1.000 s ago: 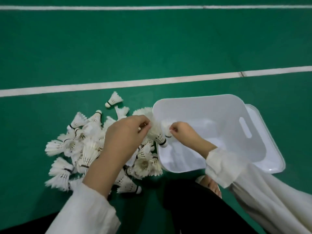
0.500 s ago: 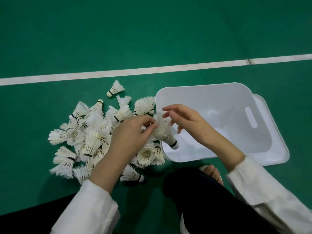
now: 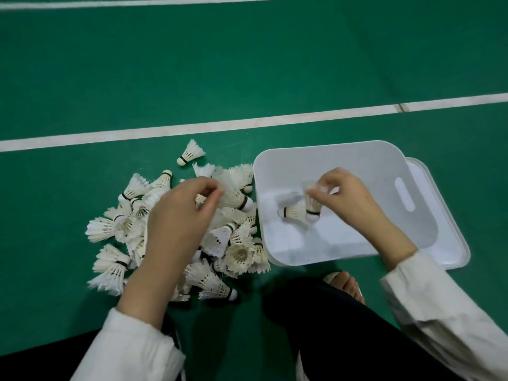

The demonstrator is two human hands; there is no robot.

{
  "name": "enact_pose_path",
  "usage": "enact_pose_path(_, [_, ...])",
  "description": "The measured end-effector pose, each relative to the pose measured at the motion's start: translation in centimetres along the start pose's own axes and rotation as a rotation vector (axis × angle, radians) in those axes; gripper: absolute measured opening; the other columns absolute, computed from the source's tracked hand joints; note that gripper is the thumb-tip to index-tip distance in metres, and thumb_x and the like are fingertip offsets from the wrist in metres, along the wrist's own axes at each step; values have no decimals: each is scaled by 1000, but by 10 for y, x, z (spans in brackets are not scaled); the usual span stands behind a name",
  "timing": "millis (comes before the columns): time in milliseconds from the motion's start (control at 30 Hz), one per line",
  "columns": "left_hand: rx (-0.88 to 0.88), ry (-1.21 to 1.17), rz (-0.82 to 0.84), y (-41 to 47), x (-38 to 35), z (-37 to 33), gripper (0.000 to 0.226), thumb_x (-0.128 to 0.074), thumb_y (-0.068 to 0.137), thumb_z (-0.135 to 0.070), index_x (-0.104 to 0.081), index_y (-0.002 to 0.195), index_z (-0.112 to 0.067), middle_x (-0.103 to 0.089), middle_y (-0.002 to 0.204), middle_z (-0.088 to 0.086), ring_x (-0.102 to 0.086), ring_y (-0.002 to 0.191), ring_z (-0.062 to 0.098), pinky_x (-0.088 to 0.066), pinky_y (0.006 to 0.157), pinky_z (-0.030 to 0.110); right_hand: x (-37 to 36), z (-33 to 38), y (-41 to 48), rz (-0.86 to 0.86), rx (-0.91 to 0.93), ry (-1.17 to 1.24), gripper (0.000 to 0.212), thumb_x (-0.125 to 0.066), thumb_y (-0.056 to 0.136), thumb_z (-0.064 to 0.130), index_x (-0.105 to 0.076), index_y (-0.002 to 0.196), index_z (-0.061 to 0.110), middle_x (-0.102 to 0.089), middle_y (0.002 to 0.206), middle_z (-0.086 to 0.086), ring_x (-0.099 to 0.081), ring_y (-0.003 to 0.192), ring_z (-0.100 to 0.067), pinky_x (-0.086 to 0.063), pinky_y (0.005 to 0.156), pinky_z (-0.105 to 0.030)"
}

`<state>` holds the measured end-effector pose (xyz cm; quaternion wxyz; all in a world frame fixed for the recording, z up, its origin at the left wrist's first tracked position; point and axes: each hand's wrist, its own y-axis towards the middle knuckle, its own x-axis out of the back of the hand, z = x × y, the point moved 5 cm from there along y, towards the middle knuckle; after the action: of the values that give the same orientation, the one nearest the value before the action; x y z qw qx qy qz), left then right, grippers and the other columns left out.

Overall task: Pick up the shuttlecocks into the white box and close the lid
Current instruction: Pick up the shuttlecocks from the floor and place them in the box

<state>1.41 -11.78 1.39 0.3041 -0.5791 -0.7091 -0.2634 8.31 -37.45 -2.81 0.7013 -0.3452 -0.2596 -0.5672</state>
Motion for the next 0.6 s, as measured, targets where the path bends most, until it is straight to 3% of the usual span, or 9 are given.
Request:
enact_pose_path(67, [-27, 66, 17, -1, -2, -2, 14, -57, 88, -34, -65, 97, -27, -63, 86, -16, -49, 66, -9, -36, 54, 16, 3, -19, 7, -88, -107, -23, 18, -67, 82, 27, -60, 78, 11, -57, 93, -5, -54, 90, -23, -33, 71, -27])
enact_pose_path(133, [-54, 112, 57, -4, -10, -3, 13, -57, 88, -35, -65, 95, -27, -63, 86, -17, -48, 64, -10, -36, 53, 15, -14, -23, 17, -67, -126, -47, 20, -64, 84, 30, -59, 75, 13, -63, 91, -8, -54, 94, -26, -34, 70, -28])
enact_pose_path(267, [-60, 140, 87, -12, -19, -1, 13, -56, 88, -37, -65, 92, -29, -64, 86, -18, -46, 61, -11, -44, 57, 23, -59, -9, 39, 166, -43, -268, 31, -51, 89, 32, -57, 72, 7, -59, 73, -10, -53, 73, -28, -33, 58, -29])
enact_pose_path(367, [-81, 174, 106, -16, -22, 0, 12, -56, 88, -39, -64, 92, -31, -64, 86, -20, -48, 60, -9, -40, 54, 16, -79, -7, 51, 309, -2, -369, 30, -47, 90, 29, -58, 77, 5, -55, 72, -9, -49, 69, -26, -33, 56, -30])
enact_pose_path(500, [-108, 214, 126, -18, -26, 0, 12, -55, 89, -38, -65, 92, -31, -65, 85, -19, -49, 57, -8, -35, 52, 11, -89, -19, 60, 358, 5, -372, 20, -54, 88, 22, -51, 71, 11, -52, 80, -6, -48, 84, -25, -38, 67, -31])
enact_pose_path(600, [-160, 245, 118, -17, -32, -3, 11, -57, 89, -35, -66, 89, -29, -66, 82, -17, -55, 59, 2, -39, 51, 16, -98, -23, 59, 293, 104, -431, 14, -52, 88, 14, -61, 90, 4, -56, 99, -10, -45, 103, -27, -43, 82, -36])
